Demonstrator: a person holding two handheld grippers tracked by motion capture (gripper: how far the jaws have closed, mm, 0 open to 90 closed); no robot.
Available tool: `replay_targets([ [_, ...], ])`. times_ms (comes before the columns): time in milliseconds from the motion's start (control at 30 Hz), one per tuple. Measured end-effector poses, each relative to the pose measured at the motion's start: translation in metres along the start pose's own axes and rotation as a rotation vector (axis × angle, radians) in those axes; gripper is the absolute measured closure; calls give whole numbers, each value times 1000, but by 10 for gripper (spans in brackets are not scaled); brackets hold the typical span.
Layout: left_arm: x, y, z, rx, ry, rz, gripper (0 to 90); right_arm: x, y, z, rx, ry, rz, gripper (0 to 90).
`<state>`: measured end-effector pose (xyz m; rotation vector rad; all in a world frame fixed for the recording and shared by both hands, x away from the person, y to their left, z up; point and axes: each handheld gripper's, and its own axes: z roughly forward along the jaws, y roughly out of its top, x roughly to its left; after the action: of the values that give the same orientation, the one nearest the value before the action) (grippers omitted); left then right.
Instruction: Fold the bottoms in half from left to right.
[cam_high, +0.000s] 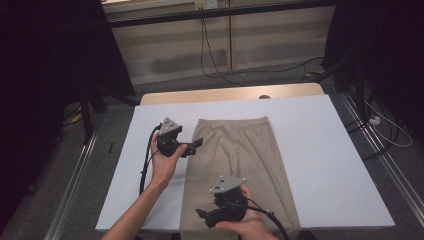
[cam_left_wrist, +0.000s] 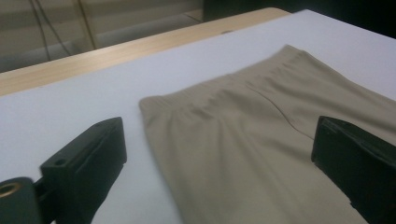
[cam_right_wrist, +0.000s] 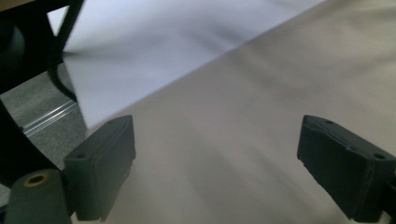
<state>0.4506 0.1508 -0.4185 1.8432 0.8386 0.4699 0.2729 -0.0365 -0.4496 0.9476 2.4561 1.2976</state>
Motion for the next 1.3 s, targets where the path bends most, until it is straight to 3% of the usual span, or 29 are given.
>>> replay_targets([
  [33,2,0,1,-11,-15,-8,45,0,0,0,0,0,0,118],
  [100,3,-3,3,-2,-5,-1,38,12,6,9,6,7,-33,224],
  [167,3,-9,4,50,17,4,39,20,8,18,29,37,-52,323],
  [233,3,-13,4,84,46,-19,49,29,9,26,49,47,-60,378],
  [267,4,-14,2,80,46,-16,52,32,10,28,57,45,-64,435],
  [333,6,-15,-1,63,62,-16,51,34,11,31,59,59,-64,460],
  [433,11,-16,-3,52,60,-46,53,43,12,41,83,70,-84,552],
  [567,10,-17,-3,56,61,-40,54,49,12,47,90,72,-90,558],
  [733,10,-19,1,72,59,-38,59,62,9,55,97,35,-105,446],
  [767,10,-19,1,68,62,-42,62,69,7,56,98,-10,-130,464],
  [800,10,-19,1,69,65,-41,62,69,7,56,98,-10,-130,464],
  [833,10,-19,1,72,69,-43,64,73,6,56,102,-40,-145,500],
  [867,11,-19,1,70,73,-45,64,73,6,56,102,-40,-145,500],
  [900,10,-20,1,76,81,-39,64,68,8,54,113,-53,-129,646],
  [933,11,-19,2,69,74,-44,64,65,8,52,118,-49,-130,689],
  [1133,18,-18,7,54,62,-71,59,64,5,46,126,-81,-134,721],
  [1233,22,-15,14,88,77,-70,62,66,5,46,128,-91,-118,772],
  [1267,23,-14,17,93,67,-84,79,67,5,46,130,-83,-121,834],
  [1300,26,-12,19,107,54,-84,79,67,5,46,130,-83,-121,834],
])
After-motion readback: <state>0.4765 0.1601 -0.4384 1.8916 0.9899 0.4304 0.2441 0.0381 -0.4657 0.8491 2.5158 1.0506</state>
